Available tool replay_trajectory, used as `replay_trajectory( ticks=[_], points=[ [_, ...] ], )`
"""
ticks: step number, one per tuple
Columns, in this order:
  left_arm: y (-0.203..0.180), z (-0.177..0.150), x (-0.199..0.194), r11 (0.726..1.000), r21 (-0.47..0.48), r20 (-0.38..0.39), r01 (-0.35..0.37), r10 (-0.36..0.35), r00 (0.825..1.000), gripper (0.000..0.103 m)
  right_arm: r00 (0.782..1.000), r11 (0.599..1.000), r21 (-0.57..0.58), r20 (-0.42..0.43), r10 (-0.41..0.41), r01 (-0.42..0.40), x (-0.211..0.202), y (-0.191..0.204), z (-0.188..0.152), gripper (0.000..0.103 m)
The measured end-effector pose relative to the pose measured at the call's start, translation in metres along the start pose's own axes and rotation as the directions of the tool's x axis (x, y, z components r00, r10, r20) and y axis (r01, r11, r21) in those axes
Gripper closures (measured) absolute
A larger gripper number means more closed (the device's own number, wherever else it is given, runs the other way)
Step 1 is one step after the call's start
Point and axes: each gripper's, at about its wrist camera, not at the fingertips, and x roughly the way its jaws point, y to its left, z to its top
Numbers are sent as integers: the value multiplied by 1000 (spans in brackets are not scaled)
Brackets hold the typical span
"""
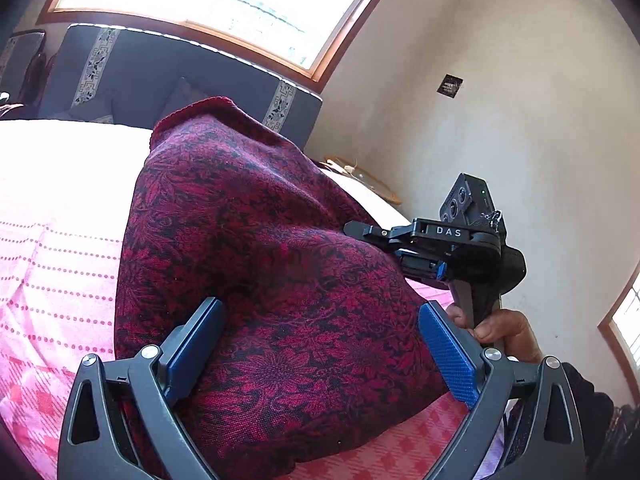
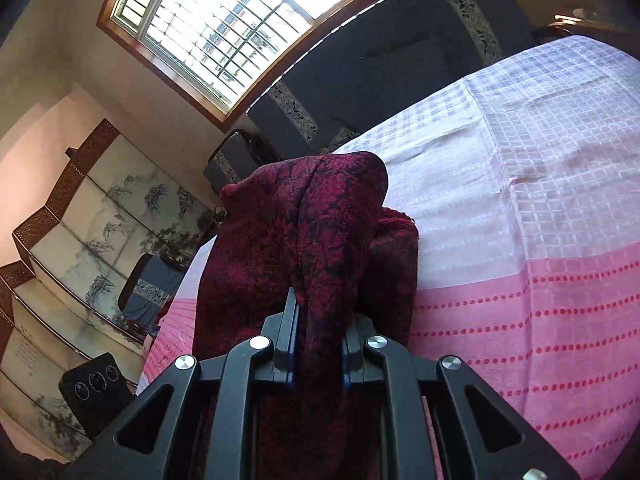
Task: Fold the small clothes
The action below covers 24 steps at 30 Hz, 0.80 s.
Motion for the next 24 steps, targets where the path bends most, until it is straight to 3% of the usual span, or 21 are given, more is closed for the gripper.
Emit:
replay_trajectory(
  ticks=[4, 6, 7, 8, 9, 11, 12, 16, 18, 24],
  points=[
    [2, 1, 7, 1000, -8, -28, -10, 10, 1000, 5, 1000, 999, 34, -16, 17, -16, 8, -11, -7, 87],
    [-1, 1, 9, 1000, 0, -37, -22, 22, 999, 5, 1000, 1000, 14, -9, -24, 24, 7, -5, -6, 74],
    [-2, 0, 10, 1000, 3, -39, -27, 27, 999, 5, 999, 999, 10, -5, -32, 32, 6, -1, -5, 73],
    [-1, 1, 11, 1000, 5, -40, -29, 29, 999, 5, 999, 999, 9, 2, -43, 43, 5, 2, -4, 65],
    [-1, 1, 11, 1000, 3, -40, -28, 28, 999, 5, 997, 997, 7, 9, -73, 73, 3, 4, -3, 47],
    [1, 1, 11, 1000, -8, -38, -21, 20, 999, 5, 990, 990, -9, 31, -141, 141, 0, 7, 0, 30],
    [2, 2, 11, 1000, -10, -37, -19, 18, 999, 5, 987, 987, -18, 29, -158, 159, 2, 8, 1, 30],
    [1, 0, 12, 1000, -7, -36, -21, 21, 999, 5, 993, 994, 4, -37, -110, 110, 16, 7, 4, 34],
    [1, 0, 11, 1000, -9, -34, -20, 19, 999, 5, 996, 998, 18, -58, -60, 61, 20, 6, 4, 68],
    [7, -1, 7, 1000, -28, -21, -10, 10, 1000, 5, 998, 1000, 26, -60, -5, 6, 13, 11, 5, 79]
  ],
)
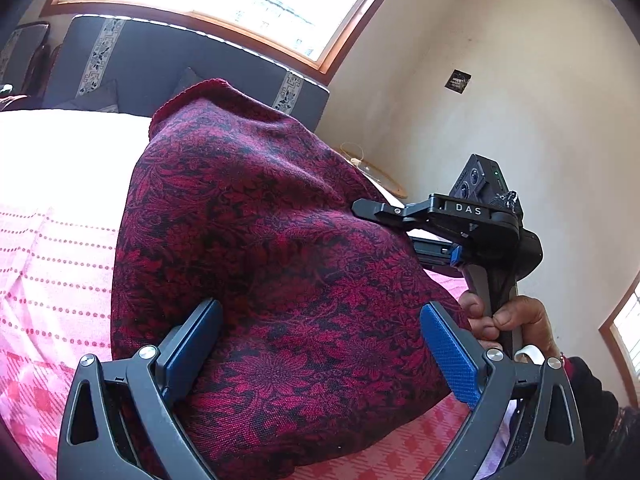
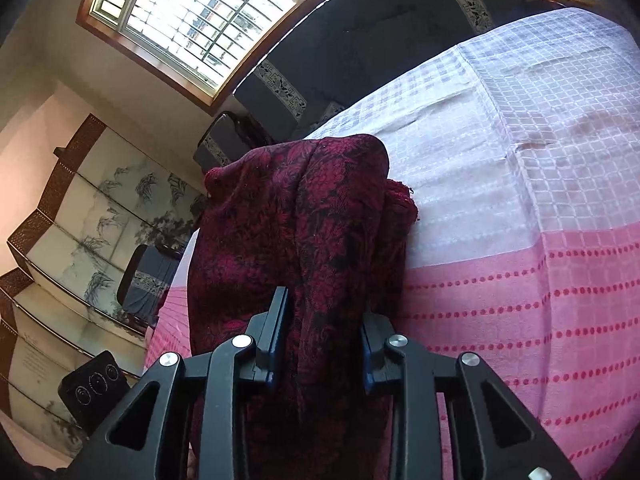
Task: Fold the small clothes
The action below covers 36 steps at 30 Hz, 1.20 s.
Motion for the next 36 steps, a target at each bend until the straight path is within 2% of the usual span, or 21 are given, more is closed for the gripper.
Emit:
replay_trajectory(
  ticks=[2, 4, 8, 11, 13, 14, 17, 20, 22, 25, 27, 32, 36],
  points=[
    [3, 0, -1, 1000, -10, 4, 15, -15, 1000, 5, 999, 999, 3, 32, 43, -43, -8, 1, 2, 81],
    [3, -1, -1, 1000, -8, 4, 11, -11, 1000, 5, 1000, 1000, -15, 24, 9, -9, -6, 0, 3, 78],
    [5, 0, -3, 1000, -11, 5, 13, -13, 1000, 5, 1000, 1000, 2, -20, 1, -1, 5, -8, 2, 54],
    [4, -1, -2, 1000, -12, 5, 14, -14, 1000, 5, 999, 999, 37, -38, 23, -21, 8, -16, 3, 51],
    [4, -1, -2, 1000, -13, 6, 16, -16, 1000, 5, 999, 999, 43, -38, 36, -34, 7, -16, 1, 58],
    [3, -1, -2, 1000, -14, 6, 14, -14, 1000, 5, 998, 999, 25, -40, 45, -44, 6, -13, 1, 71],
    [4, -2, -4, 1000, -22, 24, 4, -3, 1000, 5, 998, 999, 3, -48, 51, -51, 6, -4, 2, 78],
    [7, -4, -13, 999, -49, 73, -8, 11, 997, 5, 994, 994, 36, -35, 101, -100, 10, 0, 6, 81],
    [9, -4, -19, 998, -52, 102, -23, 28, 994, 5, 980, 977, 78, -3, 199, -198, 13, 6, 12, 83],
    [3, -3, -21, 998, -22, 120, -52, 54, 991, 5, 930, 930, 66, 84, 357, -362, 11, 23, 22, 84],
    [3, -3, -16, 998, -21, 99, -63, 65, 993, 5, 917, 920, 54, 119, 381, -389, 14, 24, 24, 85],
    [7, -3, -15, 1000, -31, 71, 4, -2, 998, 5, 947, 924, 208, 109, 304, -320, 26, -32, 3, 86],
    [2, -1, -11, 1000, -10, 53, -21, 21, 998, 4, 968, 951, 189, 85, 234, -247, 21, -38, -1, 86]
  ],
)
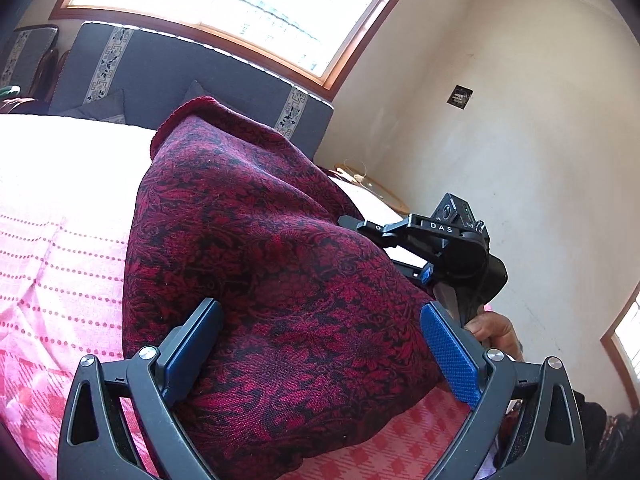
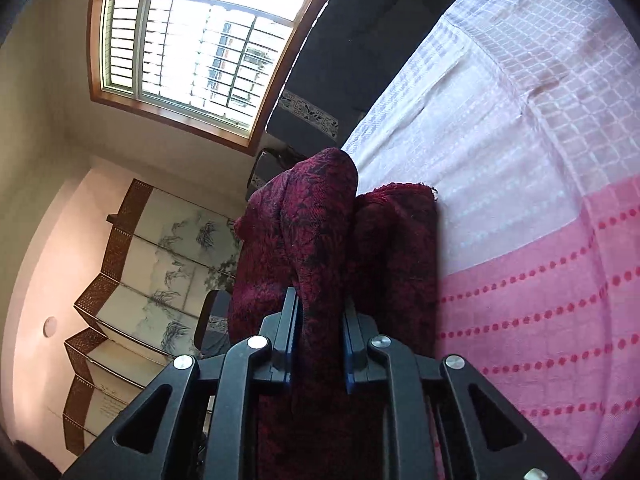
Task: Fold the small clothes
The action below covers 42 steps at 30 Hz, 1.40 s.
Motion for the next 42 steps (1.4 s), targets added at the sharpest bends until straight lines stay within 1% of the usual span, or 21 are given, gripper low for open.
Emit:
replay_trajectory(
  ticks=[2, 5, 7, 11, 12, 14, 16, 17, 18, 21, 23, 26, 28, 30, 31, 33, 35, 38, 40, 41, 42],
  points=[
    [3, 0, 1, 1000, -21, -6, 6, -7, 1000, 4, 999, 1000, -23, -33, -10, 10, 10, 4, 4, 83],
    [7, 1, 1, 999, -40, -8, 23, -24, 1000, 4, 999, 999, -27, -40, -24, 22, 14, 8, 7, 68],
    [5, 1, 3, 999, -31, -12, 14, -15, 1000, 3, 999, 1000, -20, -28, -15, 14, 6, 9, 7, 65],
    [5, 1, 4, 999, -30, -13, 15, -15, 1000, 3, 997, 991, -108, -3, -80, 79, -22, 31, -6, 43],
    [6, 3, 4, 999, -32, -13, 17, -17, 1000, 3, 996, 988, -129, -13, -89, 86, -26, 37, -10, 42],
    [6, 3, 4, 999, -31, -13, 16, -17, 1000, 3, 994, 978, -179, -22, -110, 104, -32, 50, -24, 42],
    [6, 3, 4, 999, -31, -11, 19, -19, 1000, 3, 978, 948, -253, -28, -207, 193, -28, 59, -37, 60],
    [5, 3, 3, 999, -31, -10, 22, -22, 1000, 3, 963, 927, -284, -45, -267, 244, -22, 59, -44, 77],
    [5, 2, 3, 999, -30, -10, 25, -25, 1000, 3, 954, 919, -292, -61, -292, 263, -18, 54, -51, 78],
    [7, 1, 0, 1000, -18, -11, 24, -25, 1000, 3, 959, 925, -275, -33, -282, 262, -27, 38, -56, 77],
    [5, 1, 1, 1000, -7, -20, 7, -8, 1000, 3, 951, 909, -298, -11, -310, 292, -29, 35, -56, 65],
    [0, 1, 5, 1000, 13, -38, -21, 22, 999, 3, 949, 905, -304, -8, -315, 298, -31, 39, -56, 61],
    [-1, 1, 7, 999, 20, -42, -33, 34, 999, 3, 945, 895, -311, 36, -326, 321, -40, 49, -50, 61],
    [0, 1, 7, 999, 18, -42, -30, 31, 999, 3, 930, 855, -367, 121, -347, 366, -49, 73, -46, 61],
    [0, 1, 7, 1000, 15, -41, -27, 27, 999, 3, 935, 847, -395, 143, -326, 356, -51, 85, -44, 61],
    [1, 1, 7, 1000, 13, -40, -24, 24, 999, 3, 946, 825, -463, 145, -291, 325, -43, 111, -40, 62],
    [2, 1, 6, 1000, 12, -39, -23, 23, 999, 3, 942, 765, -555, 124, -313, 327, -21, 130, -42, 64],
    [4, 2, 6, 1000, 7, -38, -18, 18, 999, 2, 894, 638, -659, 124, -430, 398, 19, 138, -48, 70],
    [2, 2, 7, 1000, 13, -40, -15, 16, 999, 2, 838, 568, -673, 147, -526, 475, 34, 121, -52, 72],
    [1, 1, 7, 1000, 21, -42, -22, 23, 999, 2, 834, 568, -670, 144, -533, 478, 34, 111, -53, 72],
    [-1, 1, 8, 999, 31, -46, -32, 34, 998, 2, 843, 589, -656, 140, -519, 472, 31, 104, -54, 72]
  ],
)
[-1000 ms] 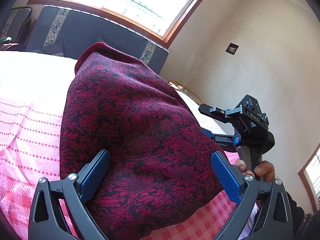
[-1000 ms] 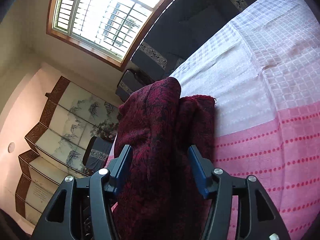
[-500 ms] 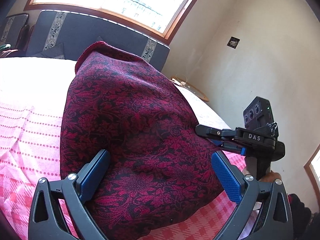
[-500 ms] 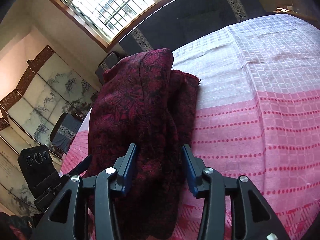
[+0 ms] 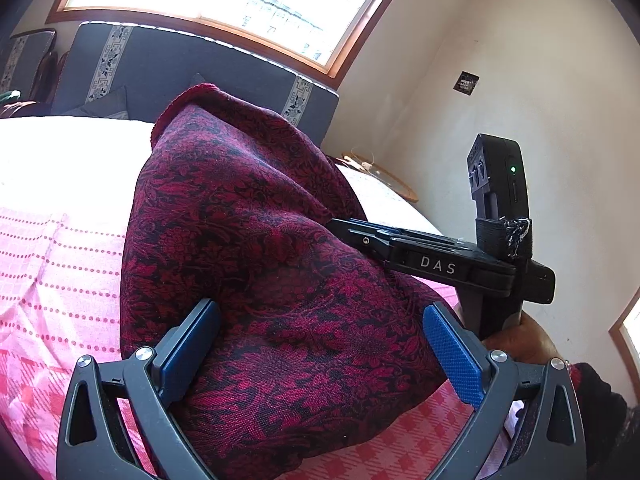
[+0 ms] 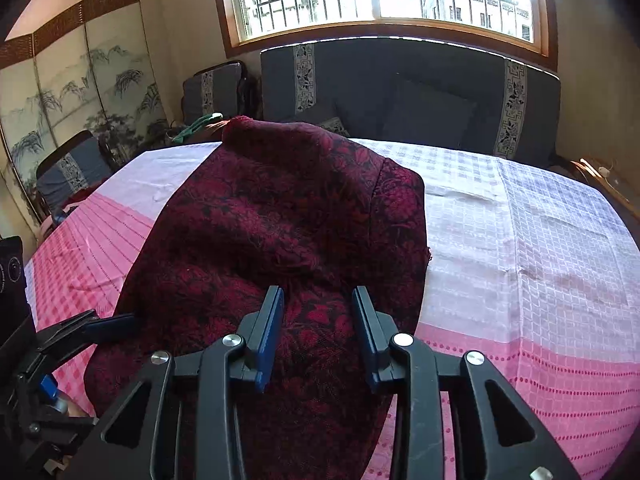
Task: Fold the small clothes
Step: 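Release the sweater with both tools and set it down on the bed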
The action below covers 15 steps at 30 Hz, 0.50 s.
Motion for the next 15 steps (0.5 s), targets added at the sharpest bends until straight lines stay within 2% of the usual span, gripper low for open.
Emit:
replay_trajectory(
  ticks=[4, 8, 15],
  points=[
    [-8, 0, 3, 999, 33, -12, -41, 42, 999, 2, 1000, 998, 67, 15, 15, -16, 8, -8, -10, 72],
    [-10, -1, 4, 998, 39, -13, -48, 49, 999, 2, 998, 998, 64, 64, 4, -9, 6, -8, -17, 72],
    [-25, -4, 3, 990, 85, -1, -116, 116, 993, 2, 997, 998, 66, 82, -4, -2, 2, -8, -16, 71]
  ],
)
